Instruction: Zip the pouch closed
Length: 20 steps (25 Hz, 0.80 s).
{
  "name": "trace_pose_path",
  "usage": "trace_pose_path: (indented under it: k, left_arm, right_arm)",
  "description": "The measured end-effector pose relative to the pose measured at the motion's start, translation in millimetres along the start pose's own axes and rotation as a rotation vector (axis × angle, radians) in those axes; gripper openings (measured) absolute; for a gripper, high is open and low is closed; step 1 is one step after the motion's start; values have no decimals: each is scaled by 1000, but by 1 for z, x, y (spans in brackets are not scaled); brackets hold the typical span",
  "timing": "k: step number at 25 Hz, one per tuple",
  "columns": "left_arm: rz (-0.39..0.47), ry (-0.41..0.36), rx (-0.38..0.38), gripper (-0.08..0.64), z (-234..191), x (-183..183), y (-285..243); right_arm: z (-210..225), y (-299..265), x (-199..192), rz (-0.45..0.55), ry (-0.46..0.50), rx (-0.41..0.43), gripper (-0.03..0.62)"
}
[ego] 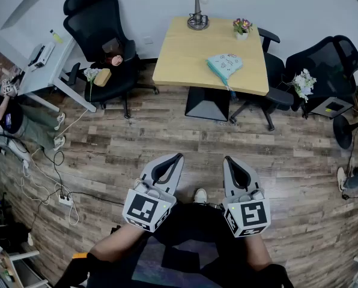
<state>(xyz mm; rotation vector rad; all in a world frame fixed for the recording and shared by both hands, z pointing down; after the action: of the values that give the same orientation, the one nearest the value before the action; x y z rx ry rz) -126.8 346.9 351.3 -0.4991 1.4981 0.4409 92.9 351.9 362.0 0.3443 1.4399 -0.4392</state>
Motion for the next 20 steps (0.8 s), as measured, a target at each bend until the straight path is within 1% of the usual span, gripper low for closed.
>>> trace_pose_path:
  k: [14,20]
  left_arm:
    - [10,-13,-7,9,4,8,-3]
    - [34,-36,-14,9,10,12,-8]
  right_arm:
    - [1,2,8,23,26,0,14]
    - [6,2,11,34,18,22,15]
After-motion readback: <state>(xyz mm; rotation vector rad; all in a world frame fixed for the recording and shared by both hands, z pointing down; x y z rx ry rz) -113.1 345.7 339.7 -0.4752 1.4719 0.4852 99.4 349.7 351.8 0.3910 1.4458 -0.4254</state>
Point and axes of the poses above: the fingertips, and each gripper's own axes: y backward along the fingers, z to its right, x out of its top, the point moved 10 cm from there along y, backward along the fingers, and after that the axes turned 13 degrees about z, right-handed, at the moved point
